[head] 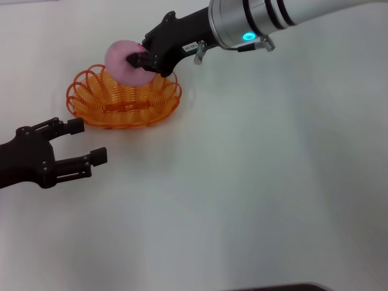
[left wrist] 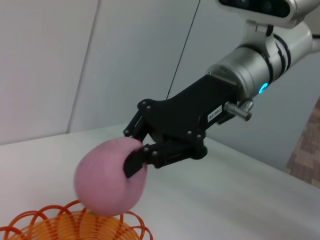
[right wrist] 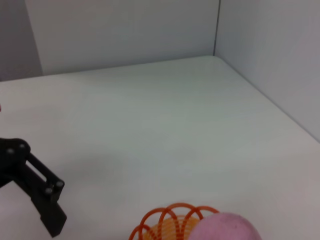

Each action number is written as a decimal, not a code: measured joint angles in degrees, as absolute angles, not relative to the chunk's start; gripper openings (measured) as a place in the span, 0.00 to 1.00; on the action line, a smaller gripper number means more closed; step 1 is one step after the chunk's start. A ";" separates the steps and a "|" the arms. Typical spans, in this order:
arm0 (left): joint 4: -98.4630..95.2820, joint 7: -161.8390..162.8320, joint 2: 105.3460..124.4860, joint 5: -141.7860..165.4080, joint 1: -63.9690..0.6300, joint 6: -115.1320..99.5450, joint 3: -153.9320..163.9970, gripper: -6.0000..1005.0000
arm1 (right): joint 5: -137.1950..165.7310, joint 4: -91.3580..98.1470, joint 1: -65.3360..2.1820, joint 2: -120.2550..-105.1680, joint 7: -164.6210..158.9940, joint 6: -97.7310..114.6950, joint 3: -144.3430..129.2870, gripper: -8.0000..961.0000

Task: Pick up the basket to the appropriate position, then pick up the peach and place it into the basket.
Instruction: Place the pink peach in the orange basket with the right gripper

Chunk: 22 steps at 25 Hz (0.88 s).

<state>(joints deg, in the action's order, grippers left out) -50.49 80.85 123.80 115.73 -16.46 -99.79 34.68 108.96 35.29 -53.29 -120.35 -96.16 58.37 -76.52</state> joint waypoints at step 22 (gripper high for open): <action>-49.38 80.24 123.83 115.76 -16.78 -99.29 34.72 0.88 | 102.97 32.68 -53.50 -120.50 -91.54 57.29 -77.40 0.17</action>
